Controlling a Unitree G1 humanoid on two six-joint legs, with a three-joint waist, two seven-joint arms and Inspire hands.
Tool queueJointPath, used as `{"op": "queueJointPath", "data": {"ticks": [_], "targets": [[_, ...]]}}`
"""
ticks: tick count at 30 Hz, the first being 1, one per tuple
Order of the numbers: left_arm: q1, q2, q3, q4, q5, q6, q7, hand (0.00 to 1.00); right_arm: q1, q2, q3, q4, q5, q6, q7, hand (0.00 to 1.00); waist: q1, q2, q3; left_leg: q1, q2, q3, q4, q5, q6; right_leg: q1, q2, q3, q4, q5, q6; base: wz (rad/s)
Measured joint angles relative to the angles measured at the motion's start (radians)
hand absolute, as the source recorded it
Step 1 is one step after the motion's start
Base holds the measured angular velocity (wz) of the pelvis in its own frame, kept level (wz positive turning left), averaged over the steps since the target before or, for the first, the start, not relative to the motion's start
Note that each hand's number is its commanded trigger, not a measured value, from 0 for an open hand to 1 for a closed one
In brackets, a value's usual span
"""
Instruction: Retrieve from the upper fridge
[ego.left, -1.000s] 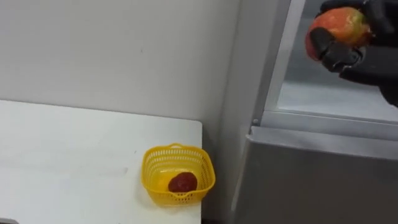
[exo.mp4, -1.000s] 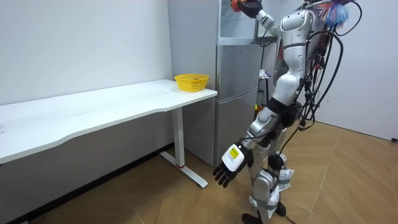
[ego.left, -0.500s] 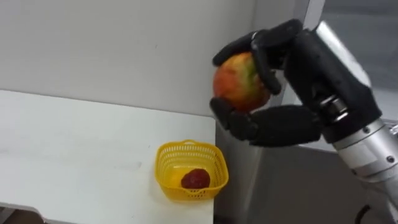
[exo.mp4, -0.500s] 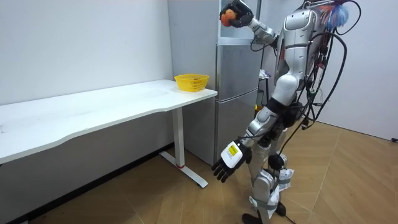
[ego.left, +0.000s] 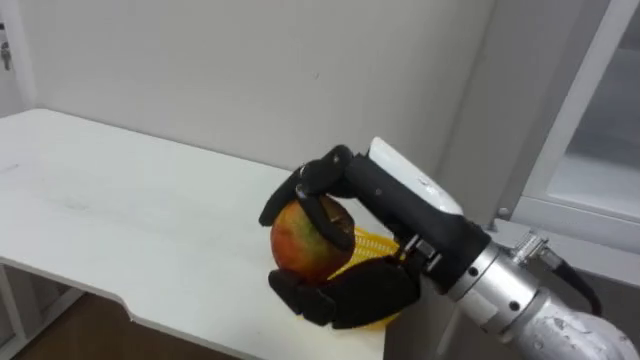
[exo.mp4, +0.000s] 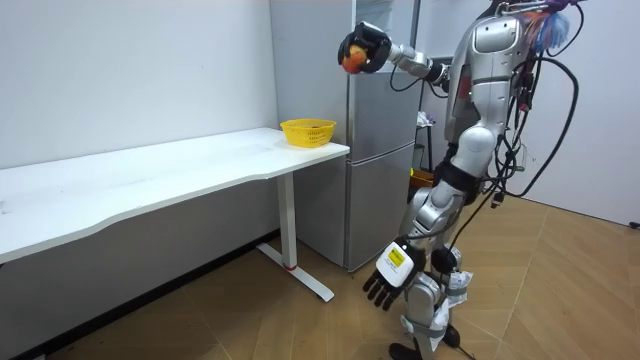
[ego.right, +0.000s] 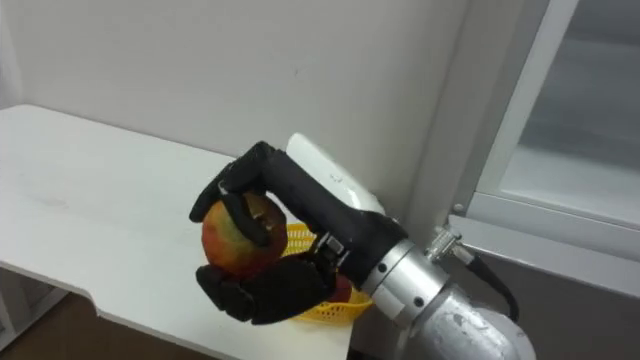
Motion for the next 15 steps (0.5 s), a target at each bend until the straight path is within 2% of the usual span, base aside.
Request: {"op": "queueJointPath", "data": {"ticks": [3,7,9,14,15], "targets": [[-0.006,0.000,-0.032,-0.001,-0.004,0.000,-0.010,0.00,-0.001,0.007,0.018,0.149,-0.078,-0.011,-0.036,1.00,0.023,-0.005,0.0027,-0.005,-0.009,-0.007,0.003,0.001,-0.001,0.000,-0.002,-0.004,-0.001,-0.004,0.000,0.10],[-0.012,0.003,-0.039,-0.002,0.002,0.000,-0.016,0.00,-0.002,0.017,0.022,0.319,-0.137,-0.009,-0.050,1.00,0.031,-0.014,0.0052,-0.028,-0.014,-0.026,0.014,0.002,0.000,-0.013,-0.005,-0.014,0.001,-0.007,0.003,0.13],[-0.021,0.012,-0.039,-0.001,0.005,0.000,-0.017,0.00,-0.002,0.020,0.022,0.410,-0.174,-0.009,-0.068,1.00,0.047,-0.023,0.0069,-0.038,-0.015,-0.029,0.018,0.002,0.000,-0.023,-0.005,-0.021,0.000,-0.007,0.003,0.07],[-0.028,0.020,-0.039,0.000,0.014,0.001,-0.023,0.00,-0.021,0.023,0.022,0.550,-0.245,-0.009,-0.113,1.00,0.052,-0.033,0.0030,-0.051,-0.022,-0.059,0.021,0.002,0.000,-0.024,-0.010,-0.055,-0.002,-0.009,0.006,0.18],[-0.027,0.020,-0.039,-0.001,0.015,0.005,-0.027,0.00,-0.036,0.028,0.022,0.583,-0.245,-0.008,-0.124,1.00,0.053,-0.031,0.0043,-0.051,-0.023,-0.066,0.020,0.002,0.000,-0.022,-0.013,-0.064,-0.002,-0.010,0.006,0.14]]}}
